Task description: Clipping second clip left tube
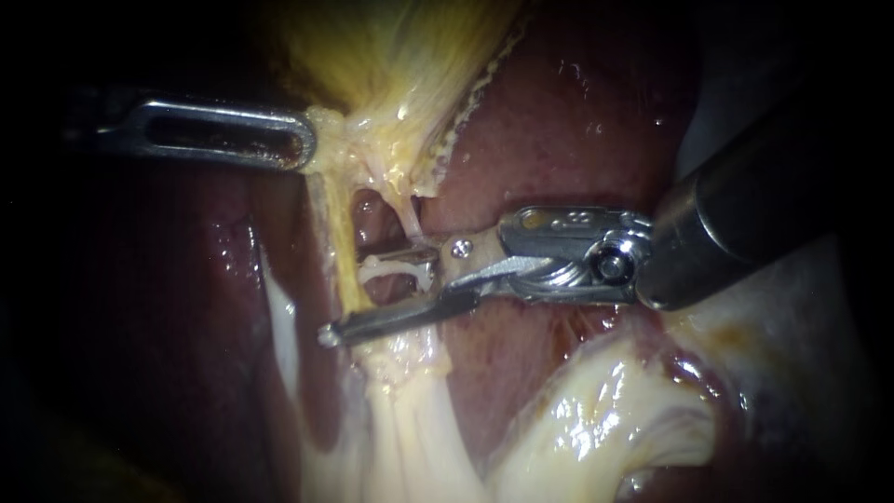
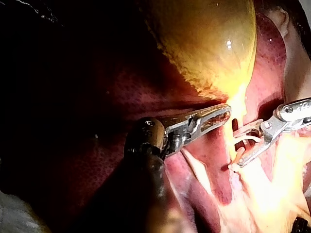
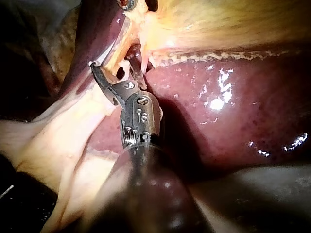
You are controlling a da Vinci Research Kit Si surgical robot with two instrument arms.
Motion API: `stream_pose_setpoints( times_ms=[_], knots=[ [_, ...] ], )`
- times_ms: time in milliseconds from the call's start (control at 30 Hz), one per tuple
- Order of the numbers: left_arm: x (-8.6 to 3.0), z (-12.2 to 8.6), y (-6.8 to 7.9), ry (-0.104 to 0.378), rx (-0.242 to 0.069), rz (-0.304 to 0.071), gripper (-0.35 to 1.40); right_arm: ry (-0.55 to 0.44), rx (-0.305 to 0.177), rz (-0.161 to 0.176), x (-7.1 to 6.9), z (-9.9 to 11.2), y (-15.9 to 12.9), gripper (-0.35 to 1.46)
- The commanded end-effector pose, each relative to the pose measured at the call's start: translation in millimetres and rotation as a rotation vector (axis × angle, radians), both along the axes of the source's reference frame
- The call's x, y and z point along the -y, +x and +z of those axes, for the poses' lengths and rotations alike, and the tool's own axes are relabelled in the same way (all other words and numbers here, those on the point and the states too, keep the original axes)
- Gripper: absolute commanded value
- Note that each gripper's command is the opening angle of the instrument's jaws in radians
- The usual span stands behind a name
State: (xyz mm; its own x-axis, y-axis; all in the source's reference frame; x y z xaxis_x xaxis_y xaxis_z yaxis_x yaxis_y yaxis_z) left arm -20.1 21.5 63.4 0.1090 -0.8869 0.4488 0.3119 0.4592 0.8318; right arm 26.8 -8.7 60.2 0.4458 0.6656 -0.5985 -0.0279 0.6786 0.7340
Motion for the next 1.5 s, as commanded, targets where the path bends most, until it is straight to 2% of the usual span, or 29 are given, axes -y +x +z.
stream_pose_setpoints(
  times_ms=[33,433,1100,1300,1500],
  knots=[
    [0.0,0.1,0.0,0.000,0.000,0.000,-0.35,0.000,0.000,0.000,0.0,0.0,-0.1,0.44],
    [0.0,0.1,0.0,0.000,0.000,0.000,-0.35,0.004,-0.007,-0.008,-0.4,-1.8,-1.6,0.44],
    [0.1,0.0,0.1,0.000,0.000,0.001,-0.35,0.007,-0.014,-0.020,-0.4,-2.0,-4.4,0.44],
    [0.1,0.0,0.1,0.000,0.000,0.001,-0.35,0.006,-0.014,-0.020,-0.7,-1.7,-4.4,0.44],
    [0.1,0.0,0.1,0.000,0.000,0.000,-0.35,0.003,-0.017,-0.015,-1.1,-0.2,-4.0,0.45]
  ],
)
